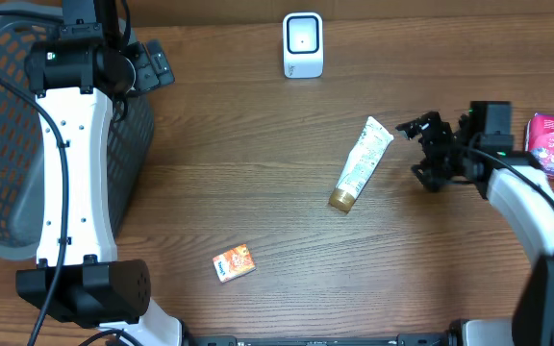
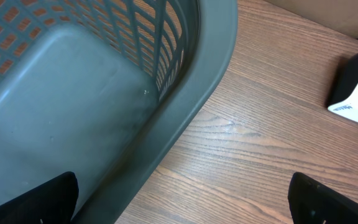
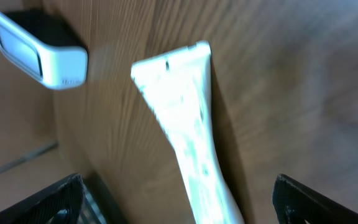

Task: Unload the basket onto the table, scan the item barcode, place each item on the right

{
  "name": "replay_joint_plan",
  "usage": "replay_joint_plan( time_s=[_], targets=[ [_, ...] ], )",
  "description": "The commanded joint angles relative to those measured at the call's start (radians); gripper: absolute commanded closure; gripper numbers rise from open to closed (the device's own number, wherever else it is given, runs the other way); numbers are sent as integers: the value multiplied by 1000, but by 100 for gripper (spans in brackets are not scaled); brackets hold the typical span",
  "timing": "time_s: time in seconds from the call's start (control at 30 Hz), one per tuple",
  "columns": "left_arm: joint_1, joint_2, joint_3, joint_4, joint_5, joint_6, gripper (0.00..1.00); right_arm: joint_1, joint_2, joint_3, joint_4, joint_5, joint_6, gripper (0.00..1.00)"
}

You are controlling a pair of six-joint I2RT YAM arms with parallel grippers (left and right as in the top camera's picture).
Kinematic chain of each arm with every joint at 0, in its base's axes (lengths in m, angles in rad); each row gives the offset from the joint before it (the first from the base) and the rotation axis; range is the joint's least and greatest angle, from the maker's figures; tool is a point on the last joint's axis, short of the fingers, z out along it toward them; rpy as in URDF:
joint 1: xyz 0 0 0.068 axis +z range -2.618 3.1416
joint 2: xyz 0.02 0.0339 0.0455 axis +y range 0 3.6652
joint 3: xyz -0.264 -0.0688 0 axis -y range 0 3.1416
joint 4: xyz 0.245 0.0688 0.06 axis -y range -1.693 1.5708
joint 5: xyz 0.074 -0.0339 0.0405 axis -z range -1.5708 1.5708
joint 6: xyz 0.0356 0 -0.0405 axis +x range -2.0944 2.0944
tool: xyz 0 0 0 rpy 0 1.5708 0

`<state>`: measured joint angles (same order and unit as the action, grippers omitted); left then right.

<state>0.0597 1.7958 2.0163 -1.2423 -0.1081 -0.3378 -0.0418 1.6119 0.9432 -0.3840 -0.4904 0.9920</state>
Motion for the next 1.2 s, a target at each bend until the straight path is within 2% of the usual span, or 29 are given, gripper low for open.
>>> replay_joint_plan(
  time_s=[0.0, 0.1, 0.2, 0.37, 0.4, 0.5, 0.53, 0.87, 0.9, 0.97, 1.03, 1.07, 1.1, 1.13, 1.17],
  targets=[
    [-1, 11, 0, -3, 5, 1, 0, 26, 83, -4, 82, -13, 129, 3],
    [-1, 11, 0, -3, 5, 1, 0, 27, 149, -4, 125, 23, 132, 3],
    [-1, 11, 0, -3, 5, 1, 0, 29, 201, -4, 188, 25, 74, 3],
    [-1, 11, 0, -3, 5, 1, 0, 57, 258, -4, 212, 26, 71, 3],
    [-1, 11, 0, -3, 4, 1, 0, 63, 264, -4, 232, 25, 47, 3],
    [-1, 11, 0, -3, 5, 1, 0, 101, 265, -1, 346, 16, -203, 2],
    [-1, 11, 0, -3, 5, 1, 0, 112, 265, 6, 349, 18, -243, 1],
    [-1, 11, 0, -3, 5, 1, 0, 134, 267, 9, 270, 185, -429, 0],
    [-1, 11, 0, -3, 5, 1, 0, 134, 267, 9, 274, 188, -430, 2],
    [-1, 11, 0, -3, 5, 1, 0, 134, 267, 9, 274, 215, -430, 24],
    [-1, 11, 0, -3, 4, 1, 0, 137, 267, 9, 274, 217, -434, 32],
    [-1, 11, 0, -3, 4, 1, 0, 138, 267, 9, 274, 216, -447, 33],
    [-1, 11, 0, -3, 4, 1, 0, 138, 267, 10, 274, 216, -460, 28],
    [-1, 11, 0, -3, 5, 1, 0, 138, 267, 13, 272, 210, -490, 20],
    [-1, 11, 0, -3, 5, 1, 0, 138, 266, 26, 251, 197, -542, 0]
  ],
)
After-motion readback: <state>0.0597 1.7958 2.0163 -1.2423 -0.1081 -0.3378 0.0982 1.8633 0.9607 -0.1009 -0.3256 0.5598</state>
